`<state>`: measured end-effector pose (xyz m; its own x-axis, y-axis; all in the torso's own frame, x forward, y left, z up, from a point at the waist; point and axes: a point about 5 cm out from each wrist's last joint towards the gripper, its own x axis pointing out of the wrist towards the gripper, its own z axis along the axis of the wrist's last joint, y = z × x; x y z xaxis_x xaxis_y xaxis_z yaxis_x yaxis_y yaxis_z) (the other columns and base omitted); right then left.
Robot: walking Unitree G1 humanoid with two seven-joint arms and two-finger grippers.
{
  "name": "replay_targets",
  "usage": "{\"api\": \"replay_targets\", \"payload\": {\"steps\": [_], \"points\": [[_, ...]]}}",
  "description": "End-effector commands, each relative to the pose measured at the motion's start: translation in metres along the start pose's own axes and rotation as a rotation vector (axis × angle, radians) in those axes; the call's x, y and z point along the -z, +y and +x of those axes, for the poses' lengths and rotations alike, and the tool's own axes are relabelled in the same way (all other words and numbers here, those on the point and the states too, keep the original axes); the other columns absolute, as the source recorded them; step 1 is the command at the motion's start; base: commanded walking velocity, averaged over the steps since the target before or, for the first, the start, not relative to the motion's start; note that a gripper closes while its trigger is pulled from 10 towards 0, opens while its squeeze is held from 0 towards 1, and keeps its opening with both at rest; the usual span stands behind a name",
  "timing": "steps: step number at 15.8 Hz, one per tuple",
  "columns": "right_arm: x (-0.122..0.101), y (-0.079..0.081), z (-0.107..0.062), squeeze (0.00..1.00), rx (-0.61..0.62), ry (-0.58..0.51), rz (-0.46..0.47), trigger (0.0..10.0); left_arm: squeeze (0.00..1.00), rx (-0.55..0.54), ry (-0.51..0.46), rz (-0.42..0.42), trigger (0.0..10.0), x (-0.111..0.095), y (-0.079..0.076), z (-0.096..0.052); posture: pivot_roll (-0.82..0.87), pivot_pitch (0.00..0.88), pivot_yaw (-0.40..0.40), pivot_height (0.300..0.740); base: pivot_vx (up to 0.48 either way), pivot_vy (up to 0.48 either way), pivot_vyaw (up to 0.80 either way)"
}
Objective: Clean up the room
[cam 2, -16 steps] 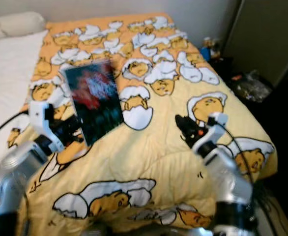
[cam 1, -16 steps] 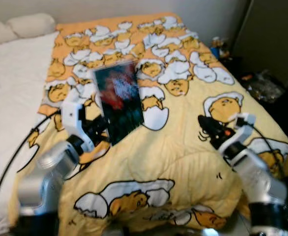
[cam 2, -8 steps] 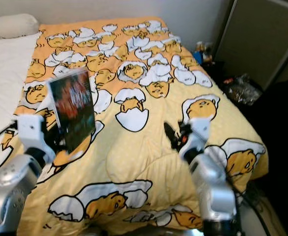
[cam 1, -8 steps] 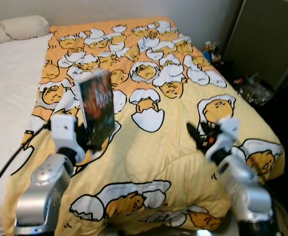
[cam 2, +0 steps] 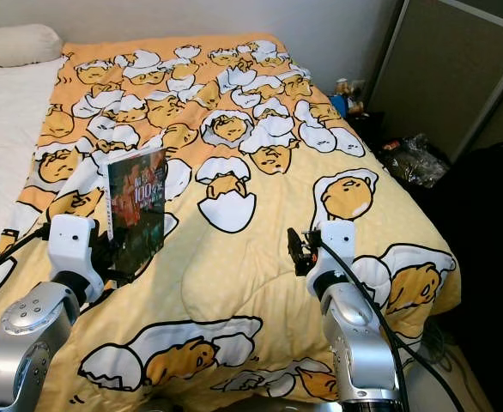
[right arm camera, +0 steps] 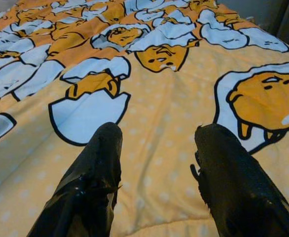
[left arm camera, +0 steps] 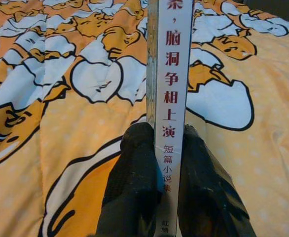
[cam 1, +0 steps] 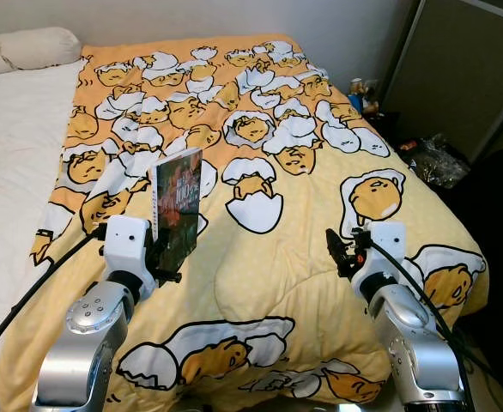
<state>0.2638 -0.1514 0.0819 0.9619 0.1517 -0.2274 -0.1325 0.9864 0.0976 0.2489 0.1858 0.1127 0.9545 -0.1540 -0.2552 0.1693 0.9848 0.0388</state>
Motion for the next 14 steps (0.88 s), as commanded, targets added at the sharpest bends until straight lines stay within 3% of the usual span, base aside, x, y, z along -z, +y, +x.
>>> {"api": "replay_targets", "payload": {"steps": [1, 3, 7, 11, 12, 13, 14], "points": [[-0.006, 0.001, -0.001, 0.00, -0.003, -0.032, -0.036, 10.0, 0.00, 0.000, -0.039, 0.024, 10.0, -0.009, 0.001, -0.003, -0.06, 0.000, 0.035, 0.740, 0.000, 0.296, 0.00], [-0.008, 0.007, 0.003, 0.00, -0.014, -0.033, -0.115, 10.0, 0.00, -0.017, -0.039, 0.027, 10.0, -0.009, 0.004, -0.004, -0.06, 0.000, 0.033, 0.740, 0.000, 0.347, 0.00], [-0.009, 0.012, 0.004, 0.00, -0.077, -0.030, -0.084, 10.0, 0.00, -0.024, -0.039, 0.068, 10.0, -0.009, 0.004, -0.002, -0.03, 0.000, 0.016, 0.740, 0.000, 0.374, 0.00], [-0.007, 0.019, 0.004, 0.00, -0.126, -0.025, -0.081, 10.0, 0.00, -0.007, -0.041, 0.068, 10.0, -0.013, 0.004, 0.001, -0.04, 0.000, 0.027, 0.740, 0.000, 0.372, 0.80], [-0.007, 0.019, 0.005, 0.00, -0.120, -0.024, -0.073, 10.0, 0.00, 0.000, -0.040, 0.070, 10.0, -0.013, 0.003, 0.002, -0.03, 0.000, 0.022, 0.740, 0.000, 0.375, 0.80], [-0.005, 0.013, 0.007, 0.00, -0.057, -0.013, 0.029, 10.0, 0.00, 0.011, -0.042, 0.082, 10.0, -0.015, 0.002, 0.004, -0.03, 0.000, 0.024, 0.740, 0.000, 0.368, 0.00], [-0.004, 0.012, 0.007, 0.00, -0.046, -0.005, 0.050, 10.0, 0.00, 0.014, -0.041, 0.084, 10.0, -0.015, 0.002, 0.004, -0.03, 0.000, 0.025, 0.740, 0.000, 0.364, 0.00]]}}
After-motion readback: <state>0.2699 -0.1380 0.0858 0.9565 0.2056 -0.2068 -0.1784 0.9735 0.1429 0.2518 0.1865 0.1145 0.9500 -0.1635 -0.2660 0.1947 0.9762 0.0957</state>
